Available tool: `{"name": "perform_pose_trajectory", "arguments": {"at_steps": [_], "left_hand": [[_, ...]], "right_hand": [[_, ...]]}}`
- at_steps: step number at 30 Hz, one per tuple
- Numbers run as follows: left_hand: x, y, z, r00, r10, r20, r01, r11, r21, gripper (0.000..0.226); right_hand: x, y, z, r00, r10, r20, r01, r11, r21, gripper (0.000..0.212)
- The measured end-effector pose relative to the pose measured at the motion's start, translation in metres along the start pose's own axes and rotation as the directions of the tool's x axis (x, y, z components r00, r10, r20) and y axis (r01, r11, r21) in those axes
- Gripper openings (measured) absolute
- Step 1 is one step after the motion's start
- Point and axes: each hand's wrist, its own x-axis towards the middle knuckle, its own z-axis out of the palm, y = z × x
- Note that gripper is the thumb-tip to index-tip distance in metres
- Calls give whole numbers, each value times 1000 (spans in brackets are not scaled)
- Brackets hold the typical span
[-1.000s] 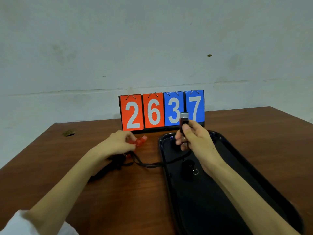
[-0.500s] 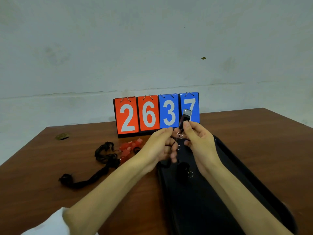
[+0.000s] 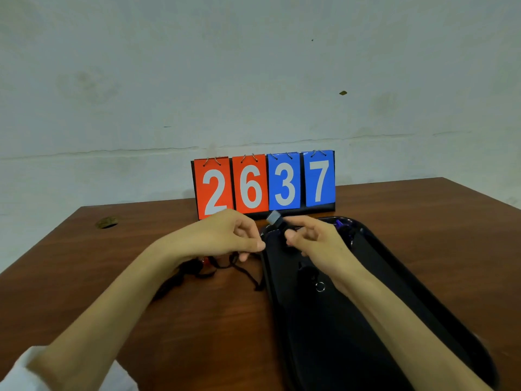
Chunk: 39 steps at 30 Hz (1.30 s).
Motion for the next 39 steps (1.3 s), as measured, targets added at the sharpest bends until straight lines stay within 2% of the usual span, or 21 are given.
{"name": "perform_pose_trajectory", "arguments": {"at_steps": [2, 4, 9, 11, 13, 16, 19, 22, 24, 26, 28, 31, 35, 39], "left_hand": [[-3, 2, -3, 992, 120, -29, -118, 991, 62, 5], [-5, 4, -5, 976, 213, -52, -209, 975, 69, 5], [-1, -1, -4, 949, 297, -107, -288, 953, 94, 10], [-1, -5, -5, 967, 245, -68, -248, 968, -43, 9], [-2, -8, -5, 986, 167, -8, -164, 951, -263, 13], [1, -12, -1, 990, 114, 79, -58, 858, -510, 21], [7, -13, 5, 993, 94, 73, -17, 721, -693, 23], [9, -9, 13, 992, 84, 92, 13, 660, -751, 15], [8, -5, 21, 989, 89, 117, 23, 693, -721, 16], [8, 0, 29, 992, 70, 105, 13, 768, -640, 22], [6, 6, 35, 996, 59, 68, -19, 874, -485, 26], [3, 14, 37, 997, 73, 0, -72, 985, -160, 21], [-6, 18, 28, 982, 176, -74, -161, 971, 174, 21], [-11, 17, 13, 962, 215, -166, -160, 942, 295, 20]], "right_hand": [[-2, 1, 2, 997, -26, 78, 33, 995, -91, 27], [-3, 2, 5, 993, -28, 117, 42, 992, -122, 25], [-6, -2, 7, 970, -69, 233, 96, 989, -109, 13], [-7, -6, 6, 957, -115, 268, 136, 989, -63, 10], [-9, -8, 6, 950, -154, 272, 161, 987, -3, 10], [-10, -9, 3, 949, -176, 262, 167, 984, 57, 10], [-9, -11, 2, 965, -177, 194, 152, 979, 137, 12], [-9, -12, 2, 979, -185, 80, 165, 963, 214, 13], [-8, -11, 1, 986, -163, -29, 165, 955, 248, 12], [-6, -9, 0, 981, -101, -168, 146, 949, 278, 11], [-3, -6, -3, 953, -43, -300, 122, 961, 249, 13], [1, 1, -6, 902, -45, -429, 80, 995, 63, 18], [-1, 6, 0, 911, -187, -367, 72, 950, -305, 17], [-3, 8, 5, 954, -266, -141, 176, 873, -454, 15]]}}
